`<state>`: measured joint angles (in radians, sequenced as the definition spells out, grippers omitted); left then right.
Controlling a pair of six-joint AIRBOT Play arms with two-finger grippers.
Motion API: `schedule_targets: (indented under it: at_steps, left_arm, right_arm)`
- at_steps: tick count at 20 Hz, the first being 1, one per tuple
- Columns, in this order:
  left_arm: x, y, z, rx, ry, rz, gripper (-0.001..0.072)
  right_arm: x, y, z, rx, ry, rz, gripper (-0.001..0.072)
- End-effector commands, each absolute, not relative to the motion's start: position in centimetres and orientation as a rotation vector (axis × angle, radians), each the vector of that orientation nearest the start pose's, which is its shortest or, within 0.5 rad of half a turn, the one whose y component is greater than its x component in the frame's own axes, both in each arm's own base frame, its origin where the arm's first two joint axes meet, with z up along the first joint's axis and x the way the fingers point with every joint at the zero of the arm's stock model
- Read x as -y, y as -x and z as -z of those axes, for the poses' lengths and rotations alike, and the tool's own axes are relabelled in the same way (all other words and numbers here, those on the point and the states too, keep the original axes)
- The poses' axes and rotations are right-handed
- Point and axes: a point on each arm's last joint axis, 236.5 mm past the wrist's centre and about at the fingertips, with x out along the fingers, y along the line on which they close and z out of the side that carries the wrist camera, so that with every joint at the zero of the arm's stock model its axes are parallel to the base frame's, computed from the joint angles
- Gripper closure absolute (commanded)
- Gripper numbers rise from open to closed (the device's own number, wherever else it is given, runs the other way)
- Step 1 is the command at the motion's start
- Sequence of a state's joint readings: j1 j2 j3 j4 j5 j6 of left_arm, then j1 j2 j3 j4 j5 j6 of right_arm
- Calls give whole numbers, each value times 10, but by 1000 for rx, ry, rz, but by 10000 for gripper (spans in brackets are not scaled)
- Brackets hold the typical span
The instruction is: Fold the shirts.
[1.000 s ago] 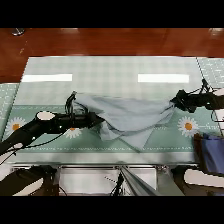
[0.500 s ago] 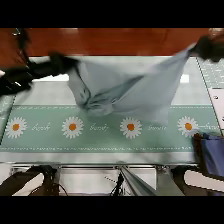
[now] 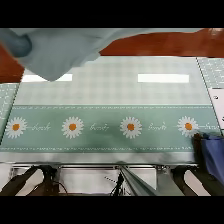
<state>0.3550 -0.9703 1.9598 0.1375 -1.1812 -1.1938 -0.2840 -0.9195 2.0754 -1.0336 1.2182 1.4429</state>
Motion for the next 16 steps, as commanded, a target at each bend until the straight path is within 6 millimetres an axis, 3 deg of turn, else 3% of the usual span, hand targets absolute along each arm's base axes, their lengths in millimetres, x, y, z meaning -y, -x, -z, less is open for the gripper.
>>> schedule_targets:
  at_steps: [1, 5, 7, 9, 11, 12, 16]
  left_arm:
    - [152, -180, -583, 214, 106, 766, 687]
    - [139, -148, -555, 159, -63, 462, 686]
    - [120, -135, -547, 145, -60, 352, 686]
    - [97, -134, -528, 91, -43, 287, 686]
    - [76, -155, -489, -43, 5, 250, 686]
    - [71, -172, -461, -140, 23, 250, 686]
    - [53, -264, -321, -466, 197, 245, 686]
  right_arm:
    - [-45, -180, -553, 111, 38, -122, 684]
    - [-51, -131, -528, 50, 85, -84, 684]
    - [-46, -122, -515, 32, 76, -52, 684]
    - [-42, -129, -484, -59, 49, -46, 684]
    - [-43, -151, -446, -170, 5, -82, 684]
    - [-45, -165, -425, -234, -24, -112, 684]
    - [-72, -241, -327, -438, -212, -323, 684]
